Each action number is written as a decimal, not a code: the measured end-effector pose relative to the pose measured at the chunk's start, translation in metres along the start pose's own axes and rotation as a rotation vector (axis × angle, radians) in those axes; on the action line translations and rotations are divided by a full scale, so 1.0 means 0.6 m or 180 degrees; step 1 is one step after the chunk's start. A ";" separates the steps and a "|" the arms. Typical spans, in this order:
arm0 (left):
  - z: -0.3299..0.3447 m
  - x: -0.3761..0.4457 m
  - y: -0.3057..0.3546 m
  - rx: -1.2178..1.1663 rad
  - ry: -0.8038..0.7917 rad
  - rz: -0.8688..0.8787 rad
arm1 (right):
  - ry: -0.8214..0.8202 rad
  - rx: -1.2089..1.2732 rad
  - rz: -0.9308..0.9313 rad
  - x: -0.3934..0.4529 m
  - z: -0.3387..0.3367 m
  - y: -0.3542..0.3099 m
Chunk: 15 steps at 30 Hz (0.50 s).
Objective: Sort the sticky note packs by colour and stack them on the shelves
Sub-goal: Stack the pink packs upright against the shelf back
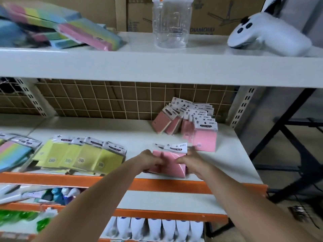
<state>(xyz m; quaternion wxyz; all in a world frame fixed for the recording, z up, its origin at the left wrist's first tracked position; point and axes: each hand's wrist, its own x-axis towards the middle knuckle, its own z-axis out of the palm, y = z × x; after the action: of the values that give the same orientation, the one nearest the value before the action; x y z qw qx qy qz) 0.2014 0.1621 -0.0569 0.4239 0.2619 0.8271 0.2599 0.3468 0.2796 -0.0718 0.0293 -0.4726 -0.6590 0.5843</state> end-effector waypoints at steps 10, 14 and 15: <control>0.004 -0.021 0.019 0.1468 -0.0063 -0.0178 | 0.0344 -0.1264 -0.0240 -0.013 -0.016 -0.005; 0.002 -0.017 0.022 0.1679 0.0265 -0.0183 | 0.0517 -0.1384 -0.0298 -0.011 -0.015 0.002; 0.002 -0.018 0.025 0.1777 0.0401 -0.0181 | 0.0560 -0.1404 -0.0347 -0.012 -0.017 0.002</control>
<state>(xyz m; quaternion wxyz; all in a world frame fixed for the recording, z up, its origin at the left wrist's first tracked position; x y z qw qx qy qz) 0.2111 0.1662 -0.0414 0.2903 0.3285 0.8984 0.0258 0.3578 0.2825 -0.0659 0.0141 -0.4803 -0.7902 0.3805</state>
